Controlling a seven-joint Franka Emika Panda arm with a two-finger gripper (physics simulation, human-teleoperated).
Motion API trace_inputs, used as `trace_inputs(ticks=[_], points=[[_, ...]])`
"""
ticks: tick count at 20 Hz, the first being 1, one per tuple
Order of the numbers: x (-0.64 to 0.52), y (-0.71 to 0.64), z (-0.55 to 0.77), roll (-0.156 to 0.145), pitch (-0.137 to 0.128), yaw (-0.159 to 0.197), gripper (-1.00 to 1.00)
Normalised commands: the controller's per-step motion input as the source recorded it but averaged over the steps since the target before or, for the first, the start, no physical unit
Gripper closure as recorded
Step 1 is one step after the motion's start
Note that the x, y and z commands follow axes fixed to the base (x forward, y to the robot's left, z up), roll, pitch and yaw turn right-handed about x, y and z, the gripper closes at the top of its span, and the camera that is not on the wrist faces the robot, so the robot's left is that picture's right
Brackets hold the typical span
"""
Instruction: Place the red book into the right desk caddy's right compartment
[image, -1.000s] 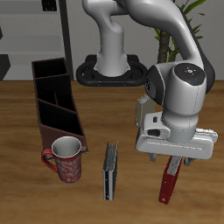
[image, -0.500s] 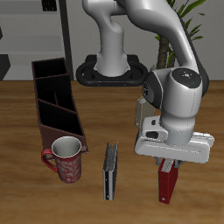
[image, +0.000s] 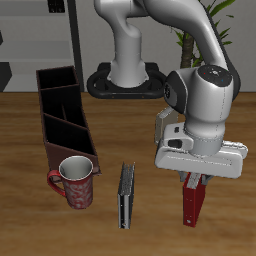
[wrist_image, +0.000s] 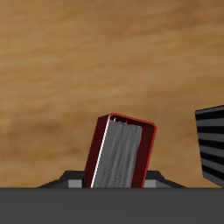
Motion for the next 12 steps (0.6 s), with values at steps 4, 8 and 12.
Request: trace_inputs(ticks=[4, 8, 12], points=[[-0.28, 0.03, 0.6, 0.042, -0.09, 0.023, 1.0], [-0.33, -0.08, 0.58, 0.016, -0.069, -0.007, 1.0], [-0.37, -0.14, 0.66, 0.007, -0.082, 0.007, 1.0]])
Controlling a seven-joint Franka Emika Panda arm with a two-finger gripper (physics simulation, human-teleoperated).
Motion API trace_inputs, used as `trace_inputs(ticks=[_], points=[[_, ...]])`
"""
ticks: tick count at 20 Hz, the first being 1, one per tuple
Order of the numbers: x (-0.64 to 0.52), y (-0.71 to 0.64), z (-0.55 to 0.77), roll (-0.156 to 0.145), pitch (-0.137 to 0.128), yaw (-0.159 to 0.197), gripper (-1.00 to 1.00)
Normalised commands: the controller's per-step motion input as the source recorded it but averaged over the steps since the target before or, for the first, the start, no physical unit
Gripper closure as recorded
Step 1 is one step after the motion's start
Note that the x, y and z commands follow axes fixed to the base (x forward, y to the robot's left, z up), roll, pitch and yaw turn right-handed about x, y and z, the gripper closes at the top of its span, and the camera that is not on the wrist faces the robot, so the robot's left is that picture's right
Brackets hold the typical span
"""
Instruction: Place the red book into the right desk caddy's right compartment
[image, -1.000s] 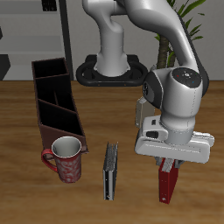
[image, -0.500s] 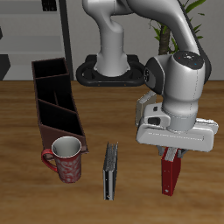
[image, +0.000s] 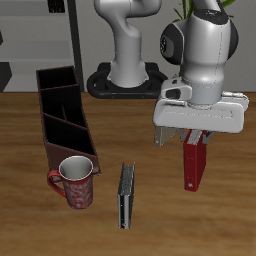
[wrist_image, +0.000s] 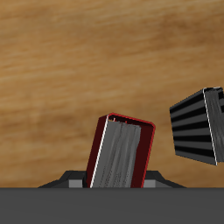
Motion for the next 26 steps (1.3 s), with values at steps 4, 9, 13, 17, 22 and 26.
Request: trace_inputs(ticks=[4, 9, 13, 17, 22, 26], points=[[-0.36, -0.21, 0.55, -0.012, -0.071, 0.01, 1.0], [-0.41, -0.27, 0.55, -0.025, -0.076, 0.018, 1.0], [-0.3, -0.21, 0.38, -0.004, -0.043, 0.016, 1.0], [-0.48, -0.24, 0.45, 0.01, -0.061, 0.024, 1.0], [-0.45, -0.33, 0.25, 0.008, 0.012, 0.022, 1.0], [-0.44, -0.43, 0.2, -0.042, 0.031, -0.019, 1.0]])
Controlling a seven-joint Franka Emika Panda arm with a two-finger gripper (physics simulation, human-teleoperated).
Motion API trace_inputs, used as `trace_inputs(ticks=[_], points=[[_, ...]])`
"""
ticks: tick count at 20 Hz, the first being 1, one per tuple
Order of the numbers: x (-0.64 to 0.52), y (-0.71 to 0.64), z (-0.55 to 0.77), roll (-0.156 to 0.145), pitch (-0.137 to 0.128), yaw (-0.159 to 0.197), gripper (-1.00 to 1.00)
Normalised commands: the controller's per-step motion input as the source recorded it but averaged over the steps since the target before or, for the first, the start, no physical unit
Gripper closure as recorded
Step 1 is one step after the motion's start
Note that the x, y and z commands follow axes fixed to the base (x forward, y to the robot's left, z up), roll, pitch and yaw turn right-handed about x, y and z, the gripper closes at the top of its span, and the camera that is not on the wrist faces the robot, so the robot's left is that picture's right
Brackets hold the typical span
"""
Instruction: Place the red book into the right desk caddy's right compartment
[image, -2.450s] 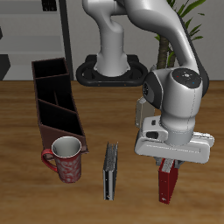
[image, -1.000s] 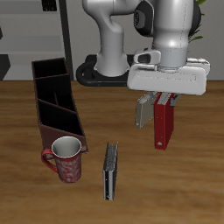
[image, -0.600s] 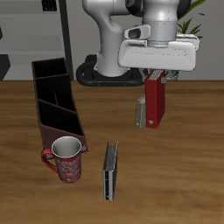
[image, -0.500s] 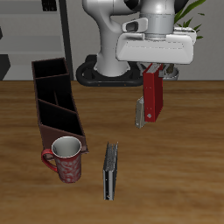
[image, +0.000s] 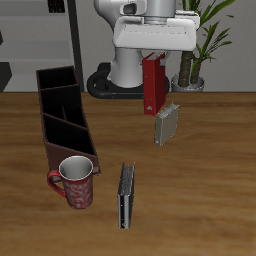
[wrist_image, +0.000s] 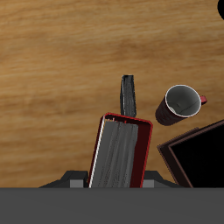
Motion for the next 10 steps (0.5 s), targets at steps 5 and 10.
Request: trace_inputs(ticks=[5, 10], points=[[-0.4, -0.36, 0.14, -0.047, -0.004, 0.014, 1.0], [-0.46, -0.36, 0.14, -0.038, -0.02, 0.024, 1.0]])
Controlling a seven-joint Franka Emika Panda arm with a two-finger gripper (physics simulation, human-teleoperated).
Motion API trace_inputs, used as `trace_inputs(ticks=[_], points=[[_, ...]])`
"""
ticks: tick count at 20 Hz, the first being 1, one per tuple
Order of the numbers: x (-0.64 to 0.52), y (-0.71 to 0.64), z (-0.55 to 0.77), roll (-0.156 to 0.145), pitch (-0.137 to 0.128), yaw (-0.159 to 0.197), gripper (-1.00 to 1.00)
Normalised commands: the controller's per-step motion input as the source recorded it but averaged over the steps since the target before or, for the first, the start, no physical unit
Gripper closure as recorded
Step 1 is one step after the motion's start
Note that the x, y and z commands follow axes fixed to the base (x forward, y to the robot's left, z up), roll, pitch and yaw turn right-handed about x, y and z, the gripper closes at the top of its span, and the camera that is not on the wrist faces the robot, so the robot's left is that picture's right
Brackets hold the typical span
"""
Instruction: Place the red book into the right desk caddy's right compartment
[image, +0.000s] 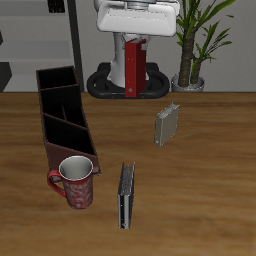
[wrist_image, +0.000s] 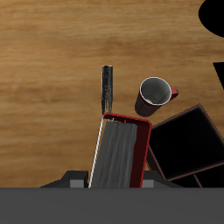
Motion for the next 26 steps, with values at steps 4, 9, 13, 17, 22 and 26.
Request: trace_inputs(ticks=[4, 9, 13, 17, 22, 26], points=[[-0.48, -0.36, 0.09, -0.047, -0.027, 0.031, 1.0], [-0.36, -0.28, 0.08, -0.047, -0.005, 0.009, 1.0], [-0.35, -0.26, 0.06, -0.037, 0.011, 0.02, 1.0], [-0.28, -0.24, -0.02, -0.033, 0.012, 0.014, 1.0], [-0.24, -0.35, -0.13, -0.068, 0.049, 0.0, 1.0], [-0.3, -0.34, -0.04, -0.074, 0.012, -0.006, 1.0]])
